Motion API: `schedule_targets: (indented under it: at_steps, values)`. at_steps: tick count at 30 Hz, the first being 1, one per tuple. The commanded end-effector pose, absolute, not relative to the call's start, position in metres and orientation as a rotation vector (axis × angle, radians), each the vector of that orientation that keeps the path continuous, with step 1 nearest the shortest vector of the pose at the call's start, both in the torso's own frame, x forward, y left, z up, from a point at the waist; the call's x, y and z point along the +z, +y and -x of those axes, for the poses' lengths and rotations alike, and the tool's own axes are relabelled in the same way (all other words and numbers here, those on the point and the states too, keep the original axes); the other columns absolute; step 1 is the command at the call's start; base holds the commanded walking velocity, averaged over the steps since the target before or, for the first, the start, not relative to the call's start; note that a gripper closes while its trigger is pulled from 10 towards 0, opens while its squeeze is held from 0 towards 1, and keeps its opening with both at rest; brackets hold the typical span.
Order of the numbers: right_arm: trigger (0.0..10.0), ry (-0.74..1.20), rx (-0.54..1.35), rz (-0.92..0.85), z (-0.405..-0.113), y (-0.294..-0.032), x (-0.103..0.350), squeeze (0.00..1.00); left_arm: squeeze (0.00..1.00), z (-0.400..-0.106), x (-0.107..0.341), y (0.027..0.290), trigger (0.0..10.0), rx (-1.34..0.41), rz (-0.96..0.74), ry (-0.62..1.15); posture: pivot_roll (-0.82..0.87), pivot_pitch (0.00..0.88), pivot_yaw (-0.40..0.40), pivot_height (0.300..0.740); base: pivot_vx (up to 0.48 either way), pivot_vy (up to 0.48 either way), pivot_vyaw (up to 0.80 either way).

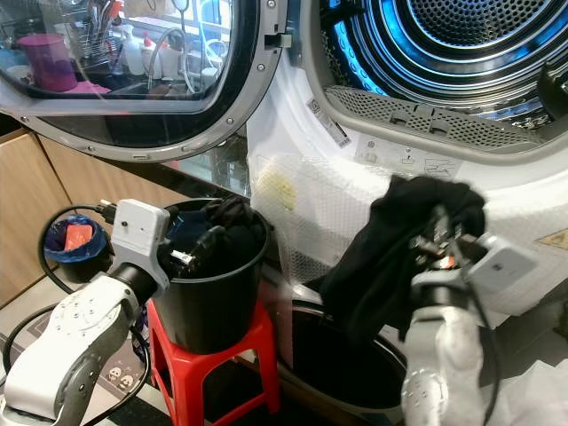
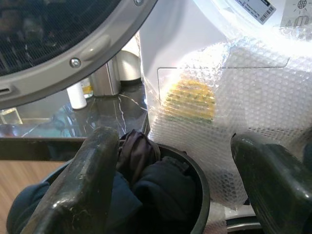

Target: Clothes washing

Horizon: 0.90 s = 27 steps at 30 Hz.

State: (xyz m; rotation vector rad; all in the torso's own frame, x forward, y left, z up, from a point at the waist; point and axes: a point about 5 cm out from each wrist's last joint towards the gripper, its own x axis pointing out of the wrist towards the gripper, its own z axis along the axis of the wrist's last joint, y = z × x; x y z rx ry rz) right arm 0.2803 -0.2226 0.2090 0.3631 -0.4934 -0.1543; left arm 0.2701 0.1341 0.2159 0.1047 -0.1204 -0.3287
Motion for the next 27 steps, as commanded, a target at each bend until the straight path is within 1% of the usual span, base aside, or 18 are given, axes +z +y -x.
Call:
schedule_targets:
  at_steps: [1, 12, 27]
  values:
    - [10.0, -0.521, -0.154, -0.355, -0.276, -0.224, 0.213, 0.0, 0.0, -0.269, 0.22, 0.134, 10.0, -0.342, -0.112, -0.135, 0.09, 0.012, -0.072, 0.74, 0.247, 0.0, 0.0]
    - [10.0, -0.539, -0.136, -0.363, -0.275, -0.22, 0.218, 0.0, 0.0, -0.269, 0.22, 0.135, 10.0, -0.352, -0.121, -0.126, 0.08, 0.02, -0.061, 0.74, 0.274, 0.0, 0.0]
    - [10.0, -0.56, -0.14, -0.366, -0.276, -0.22, 0.224, 0.0, 0.0, -0.269, 0.219, 0.132, 10.0, -0.372, -0.128, -0.115, 0.08, 0.023, -0.054, 0.74, 0.378, 0.0, 0.0]
